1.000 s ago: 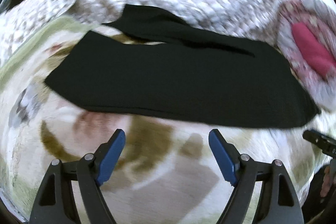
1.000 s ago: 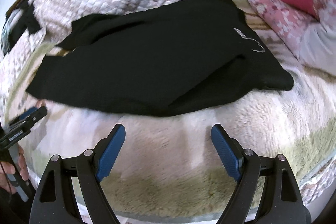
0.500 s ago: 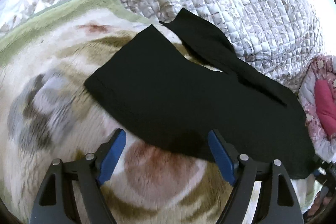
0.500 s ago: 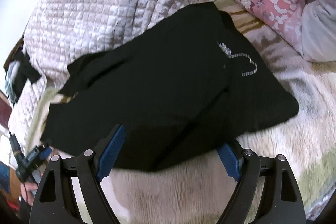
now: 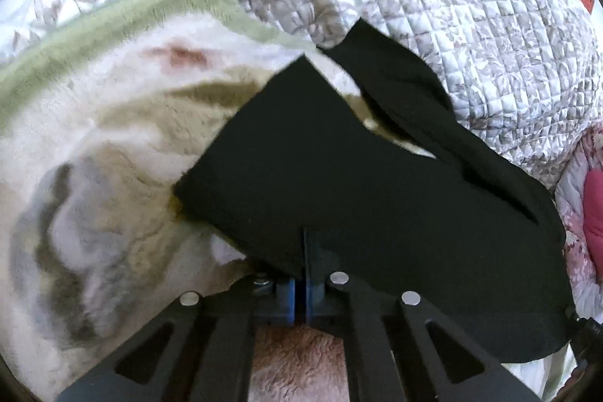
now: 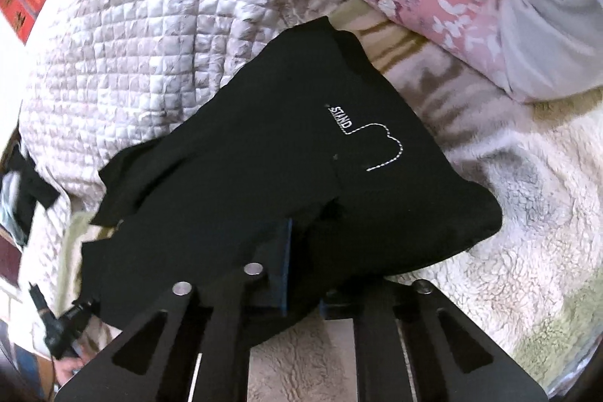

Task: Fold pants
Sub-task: 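Lower both grippers onto the black garment edge and close them on it, then lift the gripped garment edge with both grippers and fold it over the garment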

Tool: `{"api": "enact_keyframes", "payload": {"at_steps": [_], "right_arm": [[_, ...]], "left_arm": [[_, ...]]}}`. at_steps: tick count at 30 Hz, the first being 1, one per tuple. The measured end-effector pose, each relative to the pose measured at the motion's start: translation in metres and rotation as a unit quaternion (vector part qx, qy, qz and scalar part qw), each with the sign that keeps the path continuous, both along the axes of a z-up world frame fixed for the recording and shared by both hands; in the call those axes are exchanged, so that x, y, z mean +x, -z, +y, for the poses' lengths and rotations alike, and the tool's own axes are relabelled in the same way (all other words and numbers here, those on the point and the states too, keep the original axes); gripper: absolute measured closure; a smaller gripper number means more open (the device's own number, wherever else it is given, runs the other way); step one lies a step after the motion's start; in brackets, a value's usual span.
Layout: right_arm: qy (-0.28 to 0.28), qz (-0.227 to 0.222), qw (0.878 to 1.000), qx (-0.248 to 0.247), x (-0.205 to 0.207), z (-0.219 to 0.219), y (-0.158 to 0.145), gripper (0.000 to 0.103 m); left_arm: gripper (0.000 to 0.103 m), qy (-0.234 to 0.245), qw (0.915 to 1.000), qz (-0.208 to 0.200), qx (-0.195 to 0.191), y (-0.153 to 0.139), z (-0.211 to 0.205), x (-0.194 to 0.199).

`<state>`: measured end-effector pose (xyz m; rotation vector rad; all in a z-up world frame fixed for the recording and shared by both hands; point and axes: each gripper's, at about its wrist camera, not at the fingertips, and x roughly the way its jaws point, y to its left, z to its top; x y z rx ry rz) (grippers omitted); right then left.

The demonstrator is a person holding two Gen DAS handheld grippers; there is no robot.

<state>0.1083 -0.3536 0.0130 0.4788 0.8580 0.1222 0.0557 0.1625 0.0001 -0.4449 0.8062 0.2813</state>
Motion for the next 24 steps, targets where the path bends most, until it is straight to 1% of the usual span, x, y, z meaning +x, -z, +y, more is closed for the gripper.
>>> {"api": "enact_keyframes", "payload": {"at_steps": [2, 6, 9, 11, 14, 16, 18, 20, 21, 22, 23, 24], "right_arm": [[-0.005, -0.007, 1.0, 0.004, -0.005, -0.002, -0.008, 0.098], [-0.016, -0.013, 1.0, 0.017, -0.022, -0.013, -0.026, 0.098], [-0.025, -0.007, 0.999, 0.02, -0.043, -0.023, -0.032, 0.098], [-0.028, 0.002, 1.0, 0.014, -0.06, -0.03, -0.028, 0.098], [-0.015, 0.033, 0.999, 0.015, -0.073, -0.04, -0.006, 0.098], [-0.009, 0.041, 0.999, 0.028, -0.077, -0.045, 0.002, 0.098], [-0.011, 0.029, 0.999, 0.016, -0.08, -0.042, -0.007, 0.098], [-0.016, 0.022, 1.0, 0.008, -0.079, -0.04, -0.012, 0.098], [-0.016, 0.025, 1.0, 0.008, -0.077, -0.039, -0.011, 0.098], [-0.02, 0.042, 0.999, 0.007, -0.073, -0.038, -0.004, 0.097], [-0.023, 0.051, 0.998, 0.01, -0.072, -0.039, 0.0, 0.095], [-0.022, 0.052, 0.998, 0.025, -0.074, -0.041, 0.003, 0.092]], "left_arm": [[0.099, 0.005, 0.9998, -0.014, 0.012, -0.014, -0.003, -0.011], [0.099, 0.014, 0.9994, -0.03, 0.009, -0.04, -0.008, -0.043], [0.099, 0.015, 0.9991, -0.04, 0.001, -0.053, -0.017, -0.078], [0.099, 0.015, 0.9993, -0.033, 0.001, -0.05, -0.022, -0.097], [0.099, 0.016, 0.9998, 0.001, -0.007, -0.026, -0.027, -0.111], [0.099, 0.013, 0.9994, 0.021, -0.023, -0.011, -0.029, -0.116], [0.099, 0.012, 0.9996, 0.016, -0.021, -0.012, -0.032, -0.121], [0.099, 0.02, 0.9998, 0.003, -0.008, -0.019, -0.036, -0.122], [0.099, 0.027, 0.9996, 0.0, -0.002, -0.019, -0.038, -0.121], [0.097, 0.03, 0.9995, 0.007, 0.001, -0.014, -0.038, -0.117], [0.096, 0.026, 0.9994, 0.021, -0.006, -0.009, -0.034, -0.115], [0.094, 0.023, 0.9991, 0.027, -0.023, -0.004, -0.03, -0.116]]}}
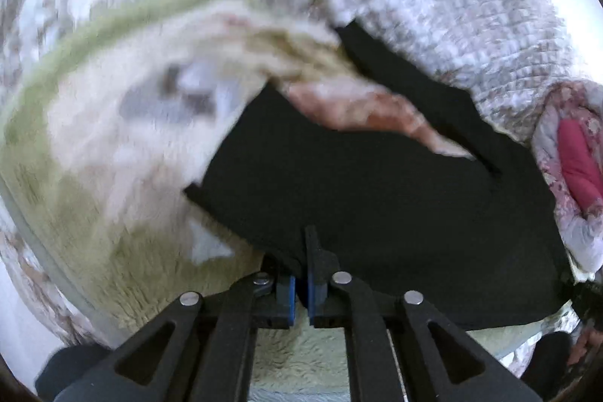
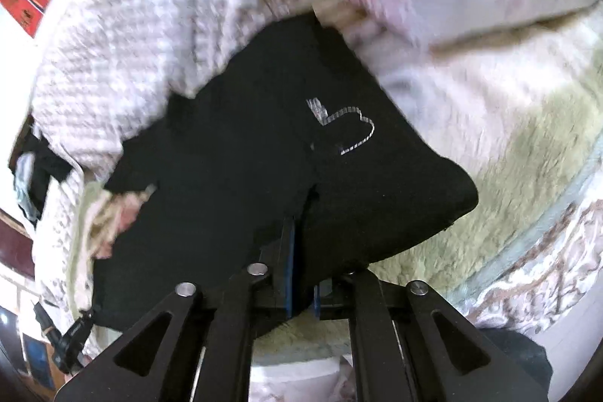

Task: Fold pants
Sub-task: 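Lift the gripped garment edge with both grippers and fold it over the garment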

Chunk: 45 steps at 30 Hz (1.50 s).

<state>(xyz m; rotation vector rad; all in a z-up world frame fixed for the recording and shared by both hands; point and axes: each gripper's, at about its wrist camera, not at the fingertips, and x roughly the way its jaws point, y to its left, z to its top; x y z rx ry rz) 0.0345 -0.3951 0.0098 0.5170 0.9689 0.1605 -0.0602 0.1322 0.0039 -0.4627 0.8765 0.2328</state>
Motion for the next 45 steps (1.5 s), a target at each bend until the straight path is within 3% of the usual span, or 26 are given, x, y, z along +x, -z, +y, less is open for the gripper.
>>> {"api": "enact_keyframes", "payload": {"at_steps": [4, 7, 9, 10, 12, 15, 16, 21, 23, 26, 28, 30, 33, 36, 38, 41, 45], "right_arm": [[0.01, -0.032, 0.999, 0.012, -0.014, -0.01, -0.012, 0.079], [0.025, -0.032, 0.999, 0.031, -0.015, -0.017, -0.011, 0.079], [0.039, -0.018, 0.998, 0.038, -0.013, -0.017, -0.006, 0.079], [0.043, -0.026, 0.998, 0.036, -0.015, -0.016, -0.008, 0.08], [0.05, -0.037, 0.998, 0.011, -0.019, -0.014, -0.013, 0.101], [0.058, -0.007, 0.998, 0.02, -0.019, -0.021, -0.002, 0.101], [0.057, 0.001, 0.998, 0.02, -0.019, -0.022, 0.001, 0.101], [0.073, -0.003, 0.997, -0.02, -0.035, -0.023, -0.016, 0.095], [0.105, -0.014, 0.991, -0.079, -0.043, -0.02, -0.03, 0.087], [0.112, -0.05, 0.984, -0.131, -0.047, -0.015, -0.047, 0.087], [0.062, -0.079, 0.982, -0.158, -0.038, 0.002, -0.054, 0.087], [0.013, -0.085, 0.983, -0.16, -0.027, 0.018, -0.052, 0.086], [-0.037, -0.103, 0.975, -0.192, -0.012, 0.043, -0.042, 0.086], [-0.044, -0.065, 0.975, -0.208, 0.005, 0.042, -0.017, 0.087], [-0.044, -0.05, 0.979, -0.191, 0.008, 0.034, -0.005, 0.087], [-0.043, -0.052, 0.978, -0.197, 0.006, 0.033, -0.009, 0.087], [-0.052, -0.064, 0.977, -0.196, -0.002, 0.04, -0.025, 0.084]], "left_arm": [[0.086, -0.025, 0.9996, -0.012, -0.002, -0.005, 0.011, -0.007], [0.086, -0.039, 0.9989, -0.013, -0.023, -0.001, 0.021, -0.005], [0.089, -0.039, 0.9992, -0.008, -0.007, -0.003, 0.018, -0.003], [0.093, -0.042, 0.9991, -0.009, 0.004, -0.006, 0.016, -0.004], [0.098, -0.045, 0.9986, -0.015, 0.025, -0.011, 0.016, -0.008], [0.097, -0.053, 0.9981, -0.009, 0.032, -0.013, 0.02, -0.01], [0.093, -0.059, 0.9977, -0.005, 0.034, -0.014, 0.022, -0.011], [0.093, -0.102, 0.9929, -0.011, 0.061, -0.032, 0.035, -0.021], [0.092, -0.103, 0.992, -0.02, 0.07, -0.041, 0.035, -0.021], [0.088, -0.079, 0.994, -0.032, 0.068, -0.049, 0.025, -0.016], [0.078, -0.045, 0.9961, -0.04, 0.065, -0.05, 0.008, -0.008], [0.077, -0.006, 0.9971, -0.041, 0.064, -0.046, -0.015, 0.002], [0.077, 0.054, 0.9964, -0.034, 0.056, -0.036, -0.046, 0.014], [0.077, 0.092, 0.9936, -0.017, 0.064, -0.021, -0.068, 0.022], [0.077, 0.102, 0.993, 0.008, 0.06, -0.005, -0.072, 0.027], [0.076, 0.111, 0.9906, 0.0, 0.08, -0.005, -0.077, 0.027], [0.076, 0.111, 0.9909, 0.008, 0.077, -0.014, -0.08, 0.026]]}}
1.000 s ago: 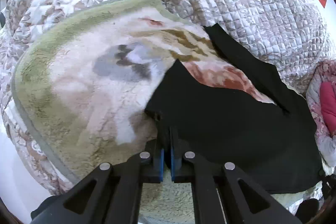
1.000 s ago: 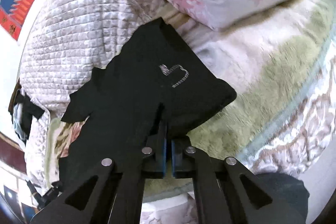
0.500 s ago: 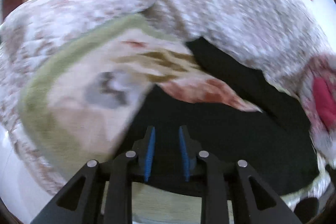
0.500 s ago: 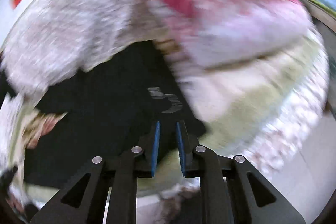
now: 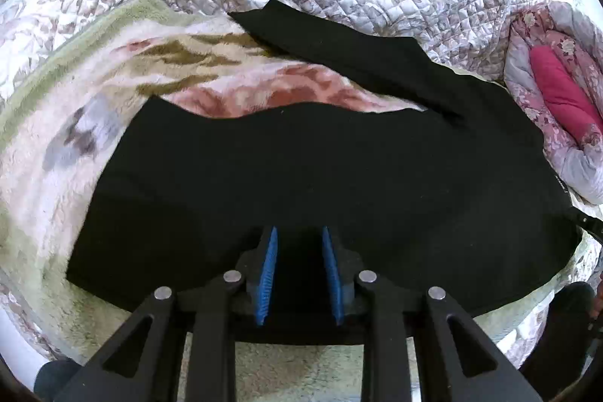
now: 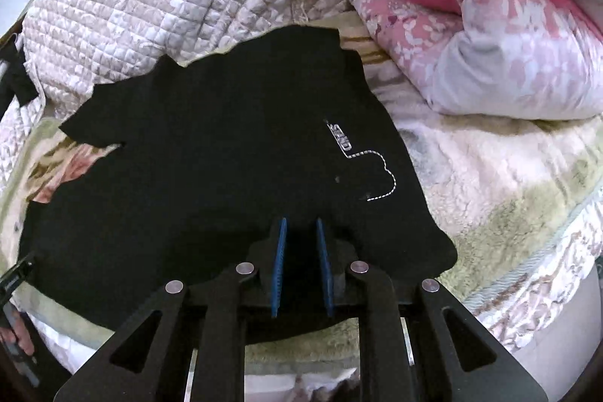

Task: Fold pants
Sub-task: 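Lift the gripped garment edge with both grippers and fold it over the garment, then open both grippers to release the folded garment edge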

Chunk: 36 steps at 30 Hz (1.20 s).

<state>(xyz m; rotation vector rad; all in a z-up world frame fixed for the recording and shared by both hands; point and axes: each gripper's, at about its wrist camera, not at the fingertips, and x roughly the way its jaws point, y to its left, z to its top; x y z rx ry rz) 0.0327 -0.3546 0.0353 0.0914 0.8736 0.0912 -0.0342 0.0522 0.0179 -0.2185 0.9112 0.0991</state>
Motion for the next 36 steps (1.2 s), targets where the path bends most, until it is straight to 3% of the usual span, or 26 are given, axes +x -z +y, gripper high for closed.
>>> {"api": "enact_keyframes", "payload": {"at_steps": [1, 2, 3, 5, 17, 23, 32, 34, 36], "right_arm": [[-0.013, -0.007, 1.0, 0.006, -0.002, 0.005, -0.005, 0.082], [-0.025, -0.011, 1.0, 0.008, -0.003, 0.011, -0.008, 0.073], [-0.034, -0.013, 0.999, 0.009, -0.005, 0.016, -0.009, 0.058], [-0.058, -0.019, 0.998, 0.011, -0.007, 0.03, -0.011, 0.05], [-0.118, 0.019, 0.993, 0.02, 0.002, 0.067, 0.011, 0.05], [-0.144, 0.028, 0.989, 0.022, 0.027, 0.074, 0.011, 0.05], [-0.176, 0.016, 0.984, -0.021, 0.101, 0.078, -0.008, 0.049], [-0.184, 0.008, 0.983, -0.022, 0.121, 0.077, -0.014, 0.047], [-0.186, 0.003, 0.982, -0.031, 0.147, 0.076, -0.019, 0.037]], "left_arm": [[0.076, 0.0, 1.0, 0.0, 0.001, -0.001, -0.001, 0.002], [0.076, 0.001, 1.0, 0.0, 0.004, -0.004, -0.003, 0.003], [0.076, 0.002, 1.0, 0.001, 0.006, -0.007, -0.005, 0.004], [0.076, 0.007, 1.0, -0.003, 0.004, -0.012, -0.009, 0.006], [0.068, 0.052, 0.9986, 0.0, 0.007, -0.014, -0.042, 0.025], [0.063, 0.07, 0.9975, -0.003, 0.003, -0.02, -0.044, 0.051], [0.052, 0.102, 0.9945, -0.019, 0.01, -0.04, -0.033, 0.131], [0.048, 0.102, 0.9946, -0.02, 0.008, -0.041, -0.028, 0.156], [0.045, 0.103, 0.9944, -0.021, 0.006, -0.04, -0.023, 0.182]]}}
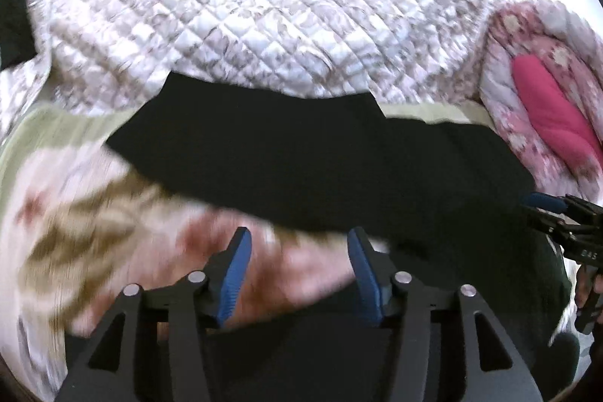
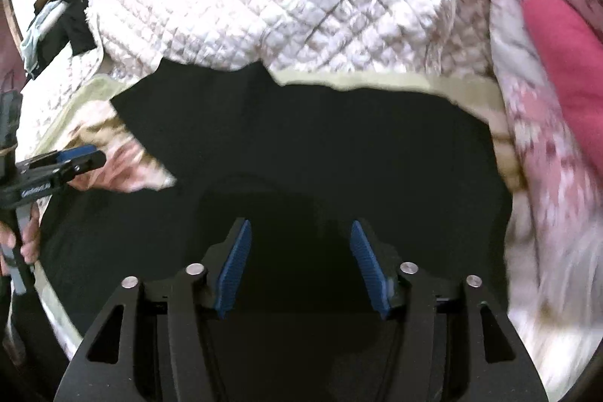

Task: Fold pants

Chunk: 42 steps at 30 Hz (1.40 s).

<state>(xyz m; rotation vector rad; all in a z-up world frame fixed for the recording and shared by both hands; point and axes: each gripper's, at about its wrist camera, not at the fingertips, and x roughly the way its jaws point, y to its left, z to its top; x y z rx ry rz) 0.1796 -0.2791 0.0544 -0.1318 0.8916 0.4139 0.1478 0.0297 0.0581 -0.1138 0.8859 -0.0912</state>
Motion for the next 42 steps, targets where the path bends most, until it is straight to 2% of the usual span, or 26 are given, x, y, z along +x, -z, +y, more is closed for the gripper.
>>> {"api": "enact_keyframes", "payload": {"at_steps": [5, 10, 13, 15, 17, 19, 20, 21, 22, 23, 24, 25, 30, 33, 36, 39, 42], "right_arm": [[0.006, -0.003, 1.0, -0.022, 0.061, -0.007, -0.002, 0.034], [0.003, -0.001, 0.999, -0.048, 0.119, -0.007, 0.006, 0.034], [0.0, 0.005, 0.998, -0.055, 0.142, -0.003, 0.015, 0.034], [0.001, 0.022, 0.997, -0.072, 0.159, 0.001, 0.029, 0.034], [-0.001, 0.04, 0.994, -0.097, 0.168, 0.006, 0.044, 0.034], [-0.01, 0.021, 0.992, -0.125, 0.164, 0.014, 0.048, 0.034], [-0.011, 0.011, 0.99, -0.144, 0.161, 0.019, 0.048, 0.045], [-0.009, 0.002, 0.988, -0.155, 0.16, 0.021, 0.047, 0.069], [-0.009, 0.0, 0.988, -0.153, 0.159, 0.022, 0.045, 0.08], [-0.008, 0.002, 0.99, -0.142, 0.158, 0.022, 0.04, 0.092], [-0.007, 0.0, 0.991, -0.136, 0.154, 0.024, 0.035, 0.095], [-0.011, -0.006, 0.991, -0.134, 0.149, 0.026, 0.03, 0.095], [-0.016, -0.058, 0.995, -0.083, 0.098, 0.023, -0.02, 0.095], [-0.018, -0.091, 0.995, -0.033, 0.047, 0.014, -0.052, 0.095], [-0.017, -0.111, 0.994, -0.003, -0.005, 0.004, -0.065, 0.095], [-0.005, -0.11, 0.994, 0.017, -0.059, -0.013, -0.061, 0.095], [0.016, -0.068, 0.997, 0.027, -0.101, -0.031, -0.033, 0.095]], "left_arm": [[0.042, -0.017, 0.9995, 0.0, 0.027, 0.012, 0.016, 0.067], [0.038, -0.02, 0.9994, 0.008, 0.026, 0.028, 0.022, 0.114], [0.036, -0.011, 0.9991, 0.011, 0.039, 0.04, 0.014, 0.132], [0.036, -0.008, 0.9987, 0.026, 0.044, 0.054, 0.009, 0.142], [0.036, -0.005, 0.9973, 0.015, 0.072, 0.062, 0.001, 0.142], [0.04, -0.003, 0.9948, 0.008, 0.102, 0.065, -0.007, 0.14], [0.046, -0.004, 0.9938, 0.007, 0.111, 0.065, -0.009, 0.14], [0.063, -0.007, 0.9922, 0.007, 0.124, 0.065, -0.012, 0.141], [0.073, -0.01, 0.9899, 0.005, 0.141, 0.064, -0.013, 0.141], [0.081, -0.006, 0.9901, 0.003, 0.14, 0.063, -0.015, 0.14], [0.093, -0.005, 0.99, 0.0, 0.141, 0.06, -0.016, 0.14], [0.098, -0.002, 0.9904, -0.003, 0.138, 0.055, -0.016, 0.138], [0.099, -0.011, 0.9939, -0.024, 0.107, 0.024, -0.004, 0.112], [0.099, -0.015, 0.9952, -0.052, 0.081, -0.001, 0.002, 0.073], [0.099, -0.019, 0.9947, -0.082, 0.058, -0.019, 0.007, 0.021], [0.099, -0.024, 0.9947, -0.096, 0.03, -0.025, 0.015, -0.031], [0.099, -0.031, 0.9961, -0.083, 0.001, -0.011, 0.018, -0.081]]}}
